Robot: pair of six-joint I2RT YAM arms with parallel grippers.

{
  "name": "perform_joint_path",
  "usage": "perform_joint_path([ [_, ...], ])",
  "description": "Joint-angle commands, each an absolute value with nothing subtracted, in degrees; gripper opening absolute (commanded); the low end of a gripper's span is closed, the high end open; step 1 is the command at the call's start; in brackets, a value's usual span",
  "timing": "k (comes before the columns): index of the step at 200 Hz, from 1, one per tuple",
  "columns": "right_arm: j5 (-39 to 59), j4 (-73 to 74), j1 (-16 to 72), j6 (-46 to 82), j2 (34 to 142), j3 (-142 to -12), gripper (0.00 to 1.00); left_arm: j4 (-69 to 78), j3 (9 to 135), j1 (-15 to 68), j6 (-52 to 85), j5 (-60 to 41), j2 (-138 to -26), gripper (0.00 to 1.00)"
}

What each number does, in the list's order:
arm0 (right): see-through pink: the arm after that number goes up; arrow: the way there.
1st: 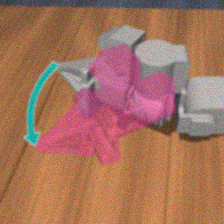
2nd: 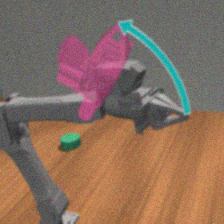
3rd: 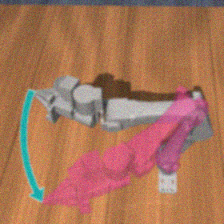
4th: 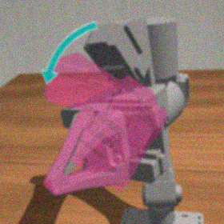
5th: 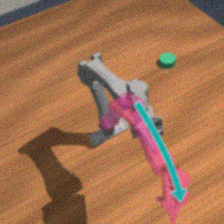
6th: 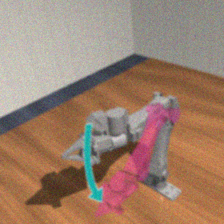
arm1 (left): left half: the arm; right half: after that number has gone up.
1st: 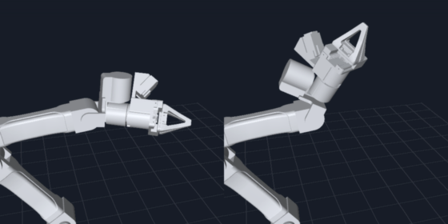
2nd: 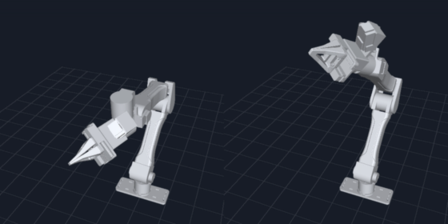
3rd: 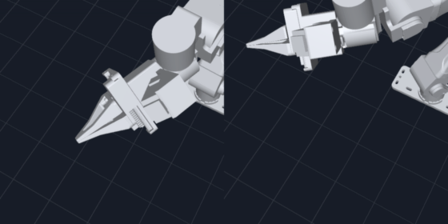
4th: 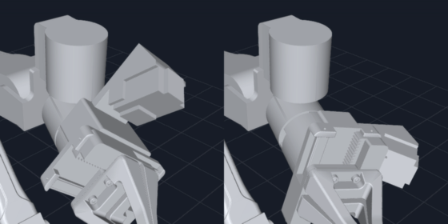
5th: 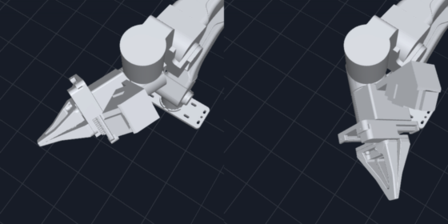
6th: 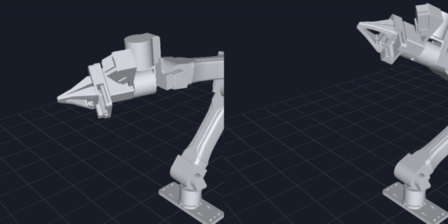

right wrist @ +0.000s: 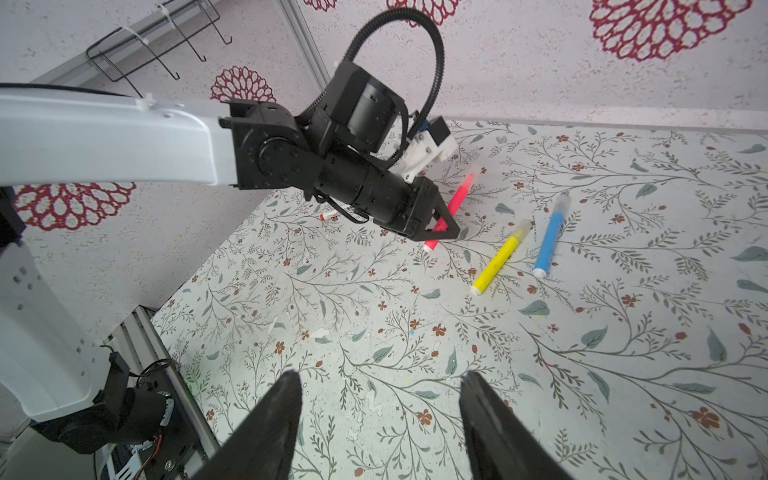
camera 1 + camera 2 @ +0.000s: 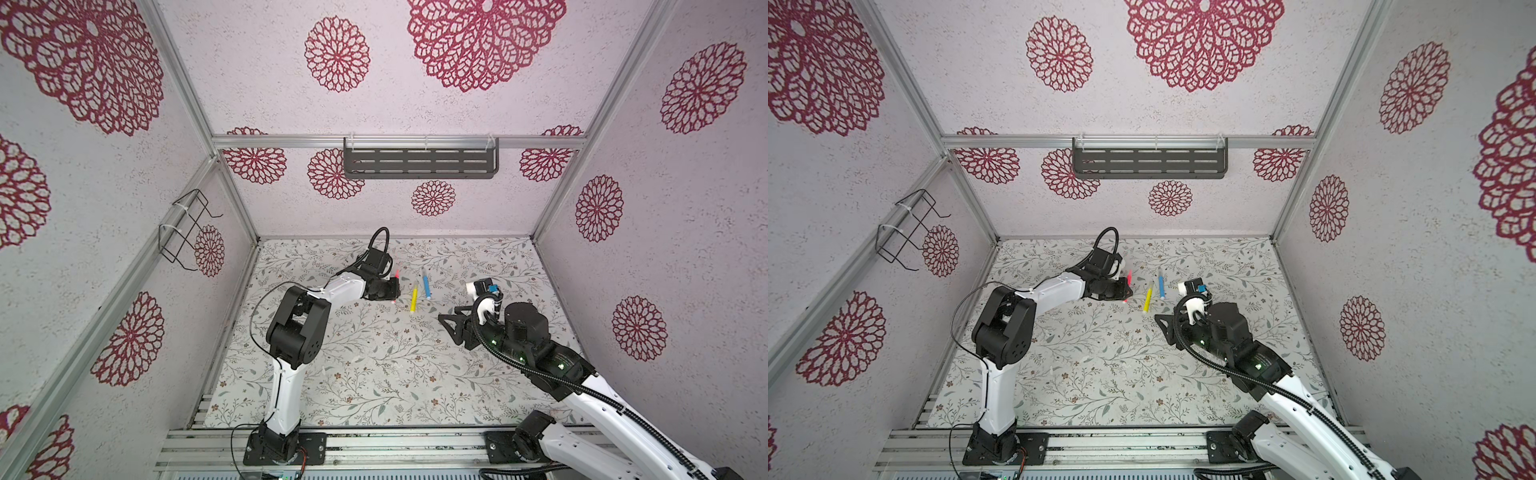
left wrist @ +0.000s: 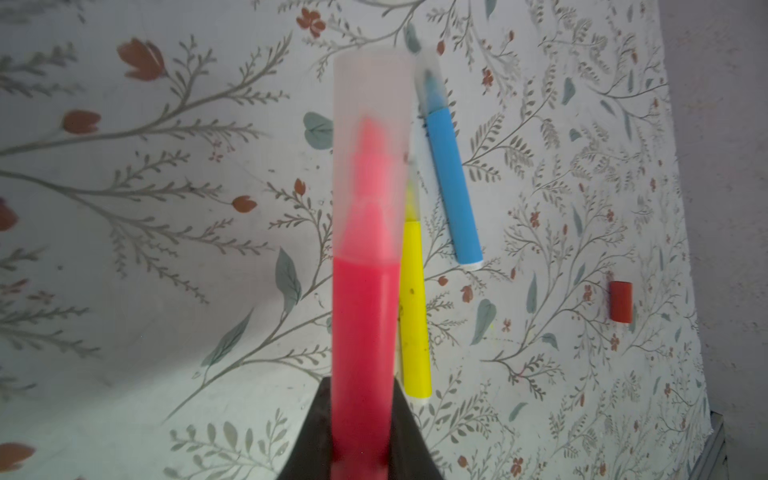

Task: Insert the pens into the pen caps
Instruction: 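Carry the capped pink highlighter with the left gripper down beside the yellow highlighter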

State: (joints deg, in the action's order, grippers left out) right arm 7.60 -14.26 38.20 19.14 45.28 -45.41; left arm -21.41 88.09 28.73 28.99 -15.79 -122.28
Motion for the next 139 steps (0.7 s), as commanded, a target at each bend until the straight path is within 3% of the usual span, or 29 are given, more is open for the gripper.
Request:
perform_joint_path([
  [1,6.55,-13.91,37.88,19.20,44.24,-45.53,0.64,-23.73,90.44,29.36,30.03,-14.42,-123.97,0.02],
  [139,6.42,-13.91,37.79,19.51,42.81,-44.70,0.64,-30.21,97.58,32.20,31.46,-9.46,-130.38,0.13],
])
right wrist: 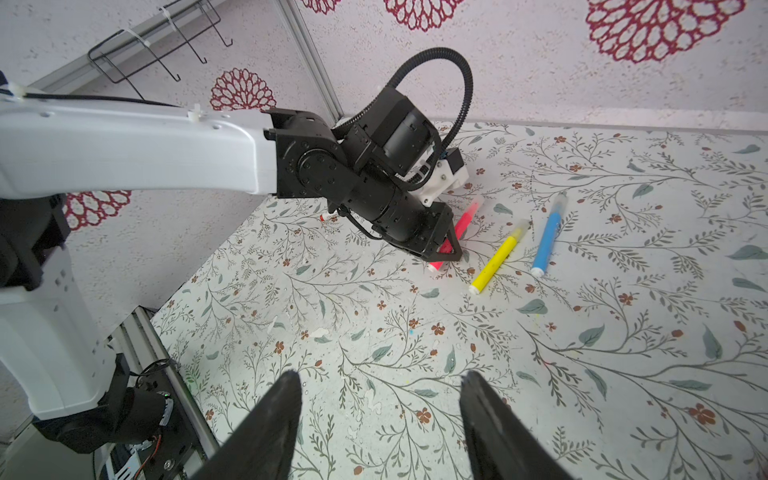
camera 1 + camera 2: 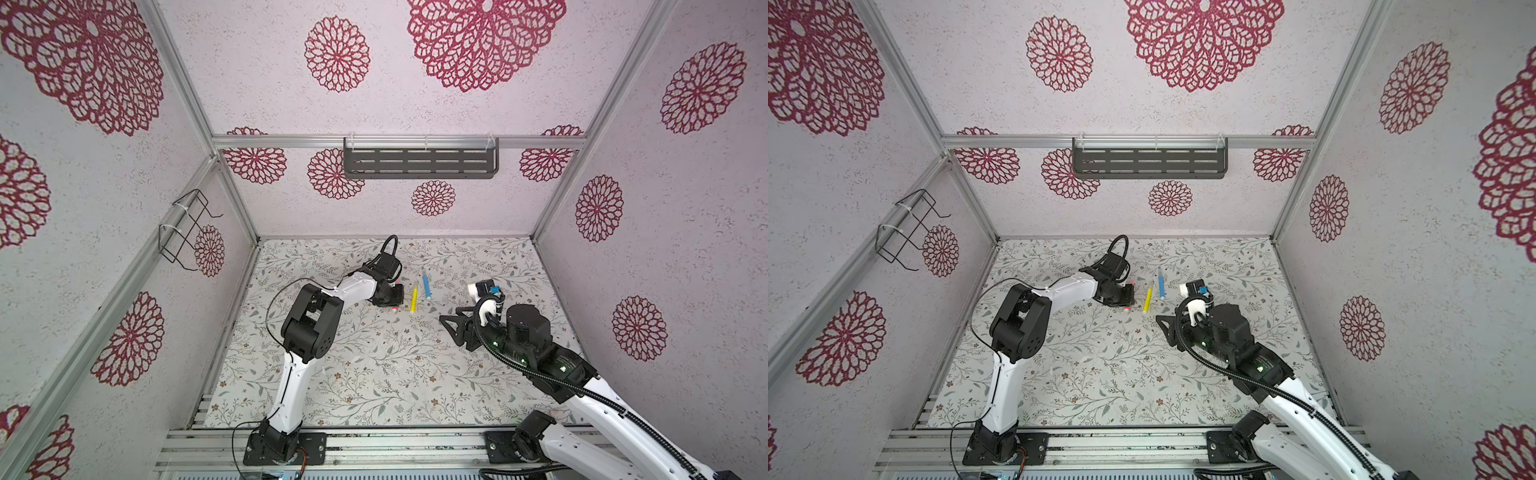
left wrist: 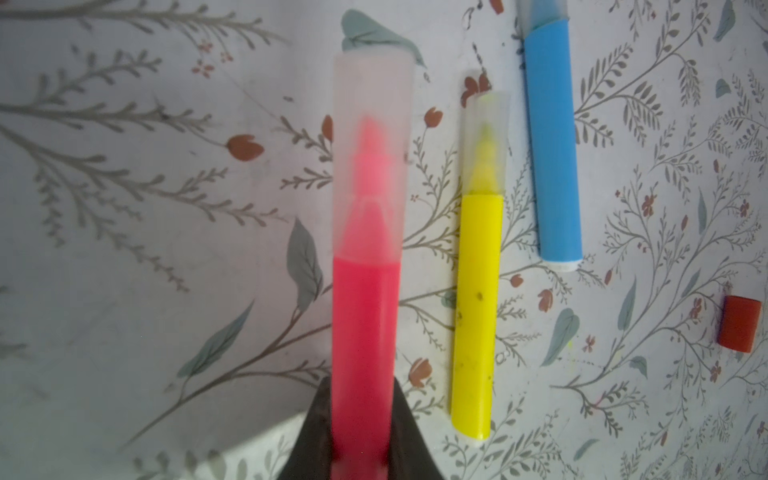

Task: Insert the pens into the pen caps
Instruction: 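Carry the capped pink highlighter with the left gripper down beside the yellow highlighter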

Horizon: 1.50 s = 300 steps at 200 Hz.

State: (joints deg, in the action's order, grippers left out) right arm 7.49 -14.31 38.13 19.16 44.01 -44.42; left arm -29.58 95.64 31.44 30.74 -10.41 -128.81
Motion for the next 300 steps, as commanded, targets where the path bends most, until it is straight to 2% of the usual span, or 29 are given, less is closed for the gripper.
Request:
perform_joint_path([
  [1,6.42,-13.94,37.79,19.51,42.81,-44.68,0.64,-30.22,97.66,32.23,31.46,-9.43,-130.45,0.13],
  [150,5.65,-15.30,37.70,19.13,41.06,-44.79,0.64,-33.22,106.92,35.15,32.44,-9.01,-135.61,0.29],
  [208,5.63,-15.27,37.62,19.18,41.02,-44.88,0.64,-32.66,108.16,35.78,32.85,-10.02,-135.98,0.29],
  [300,5.46,-15.34,37.62,19.36,40.52,-44.74,0.64,-27.45,107.88,37.20,37.24,-15.00,-135.90,0.25],
])
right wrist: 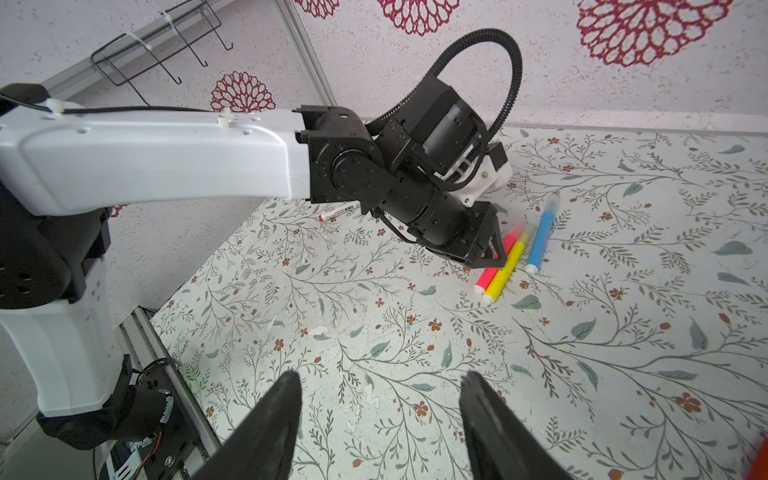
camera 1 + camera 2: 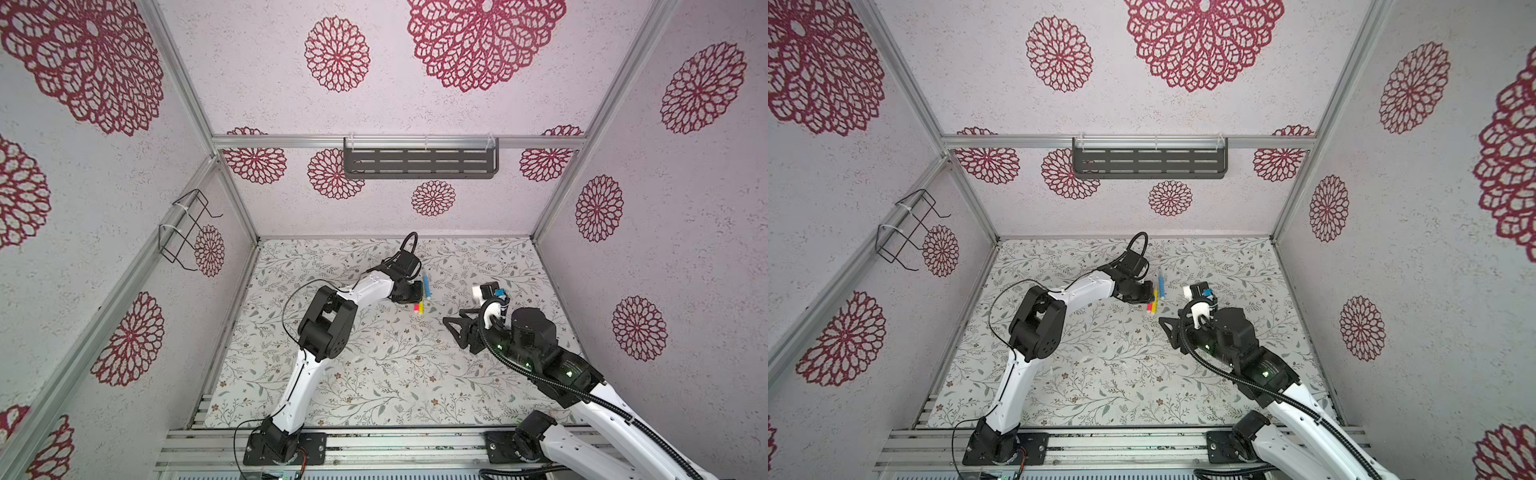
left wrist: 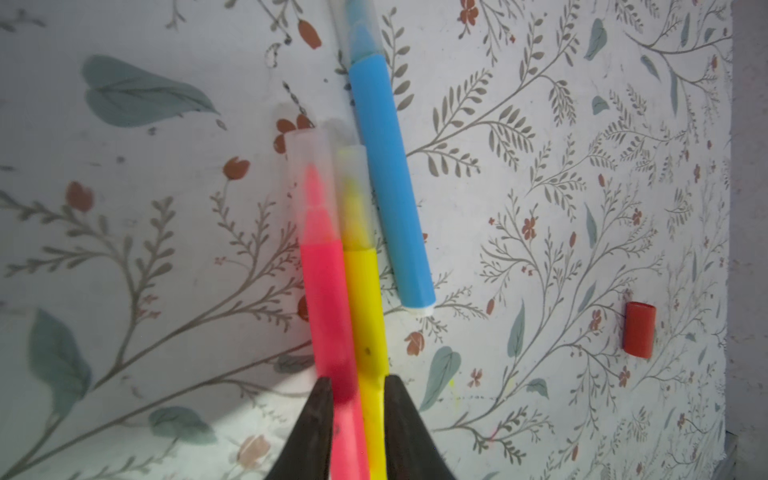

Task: Insert the pens into the pen caps
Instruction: 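Carry the capped pink highlighter with the left gripper down beside the yellow highlighter, then open the left gripper to release the pink highlighter on the table, then move the left gripper over the white marker lying on the table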

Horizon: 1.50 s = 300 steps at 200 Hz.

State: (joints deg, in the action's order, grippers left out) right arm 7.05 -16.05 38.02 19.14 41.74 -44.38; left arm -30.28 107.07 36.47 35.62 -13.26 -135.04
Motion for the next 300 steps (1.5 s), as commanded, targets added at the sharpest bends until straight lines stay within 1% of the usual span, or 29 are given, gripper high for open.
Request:
perform_joint_path([
  [1,5.46,-15.36,37.62,19.35,40.52,-44.69,0.64,-27.39,107.86,37.19,37.25,-15.01,-135.89,0.25],
  [77,5.39,-15.79,37.62,19.37,40.08,-44.86,0.64,-26.15,108.29,37.44,38.12,-15.91,-136.25,0.25],
  [114,5.19,-16.08,37.62,19.27,39.99,-45.12,0.64,-25.35,105.02,37.23,37.28,-13.51,-131.17,0.26],
  [147,5.16,-16.47,37.53,18.83,40.93,-46.12,0.64,-21.42,98.42,35.67,38.05,-13.91,-125.09,0.26],
  [171,5.03,-16.53,37.53,18.52,41.61,-46.71,0.64,-17.75,92.03,33.11,39.06,-14.07,-120.24,0.26],
  [208,5.34,-15.68,37.53,18.52,43.29,-47.27,0.66,-14.98,84.02,29.37,37.98,-11.96,-113.13,0.31],
  [217,5.44,-15.47,37.53,18.62,43.74,-47.26,0.67,-14.95,82.39,28.39,37.00,-10.76,-109.61,0.33],
  [275,5.71,-14.90,37.53,19.00,43.42,-45.72,0.69,-21.63,75.68,17.64,30.60,-1.17,-102.23,0.39],
  [300,5.92,-14.68,37.53,19.25,43.13,-45.12,0.69,-22.72,73.81,12.60,29.98,-1.47,-102.27,0.41],
])
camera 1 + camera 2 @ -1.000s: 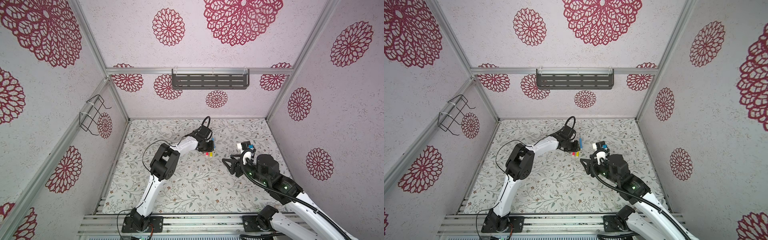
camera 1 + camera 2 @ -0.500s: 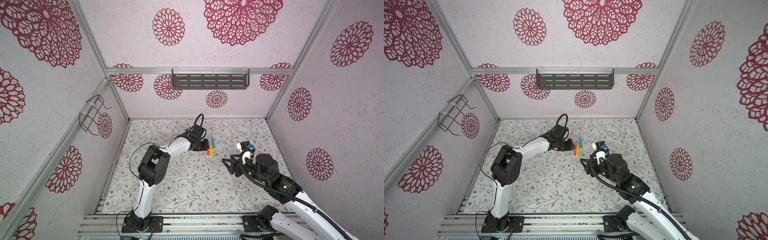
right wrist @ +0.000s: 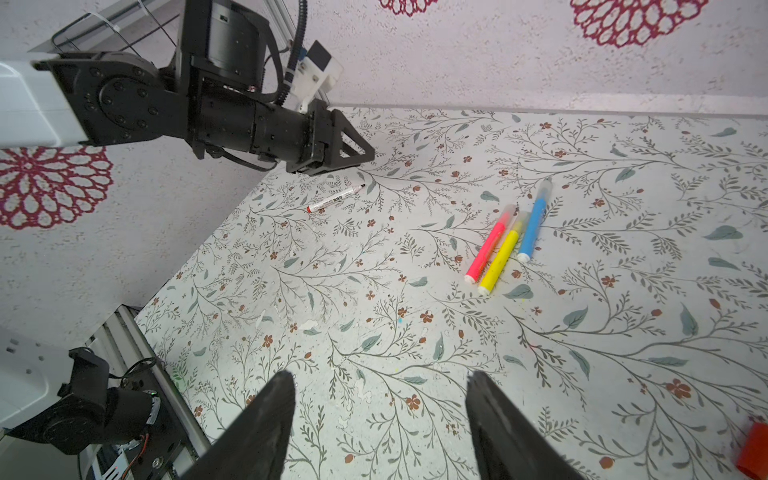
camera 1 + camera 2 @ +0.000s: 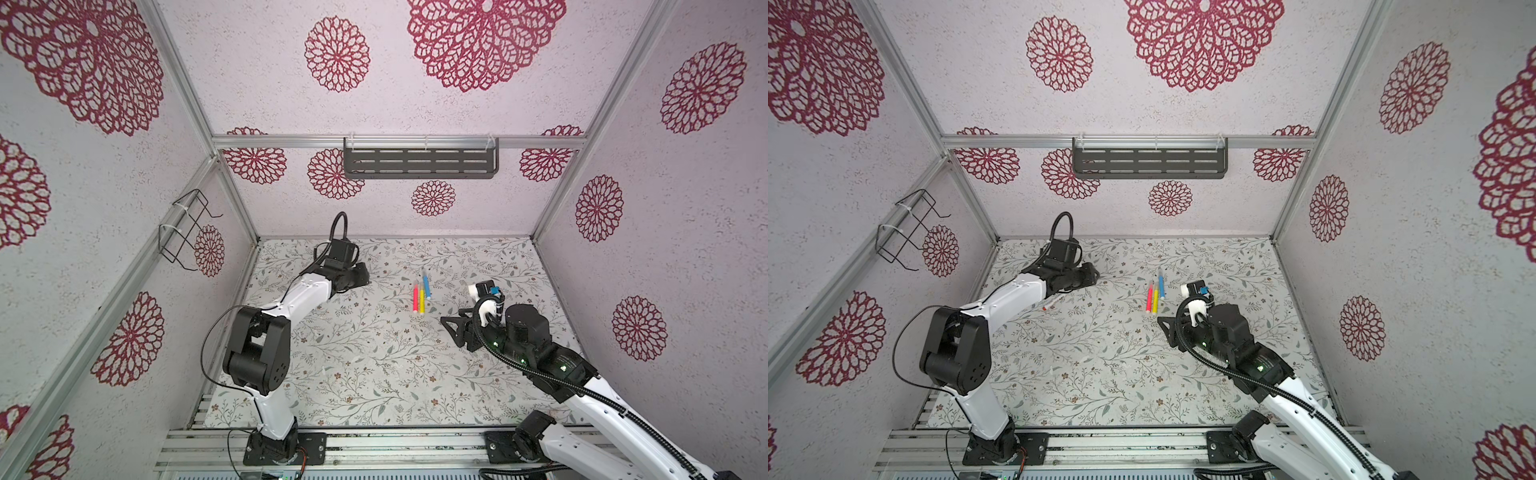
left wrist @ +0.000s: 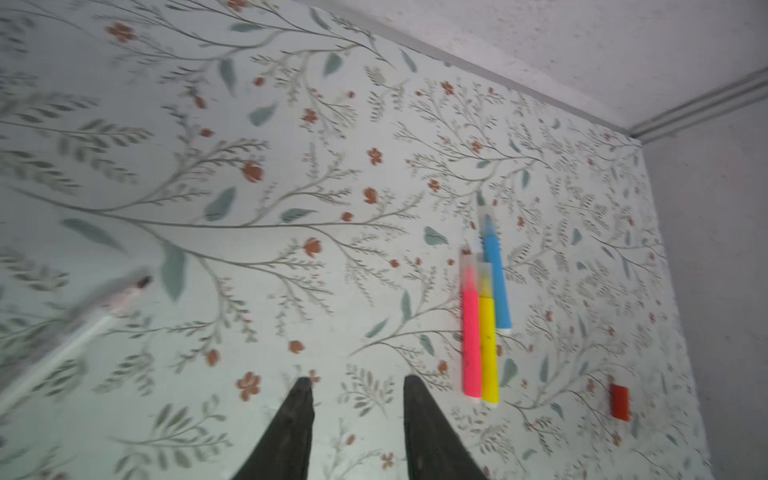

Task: Insert the pens into the pen caps
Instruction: 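Move the left gripper over the white marker lying on the table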

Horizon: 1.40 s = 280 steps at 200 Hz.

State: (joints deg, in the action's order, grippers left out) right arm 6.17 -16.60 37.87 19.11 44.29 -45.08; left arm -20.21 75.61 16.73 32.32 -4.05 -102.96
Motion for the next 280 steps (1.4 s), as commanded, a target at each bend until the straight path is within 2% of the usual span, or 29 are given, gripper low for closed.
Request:
perform_joint_path([
  [1,5.91,-14.68,37.53,19.25,43.14,-45.06,0.69,-22.74,73.73,12.45,29.98,-1.52,-102.29,0.41],
  [30,5.87,-15.02,37.53,19.25,42.73,-45.15,0.70,-23.03,72.10,8.64,29.39,-0.79,-102.70,0.46],
  [82,4.47,-15.45,37.44,18.20,40.79,-43.88,0.72,-25.05,72.00,5.91,29.07,0.88,-103.68,0.48],
  [172,7.81,-12.32,37.44,19.03,46.28,-45.80,0.73,-24.54,69.27,5.63,28.78,-1.09,-105.43,0.48],
  [280,7.61,-12.57,37.44,19.25,45.38,-45.56,0.73,-22.77,68.30,5.71,28.66,-2.72,-106.62,0.48],
])
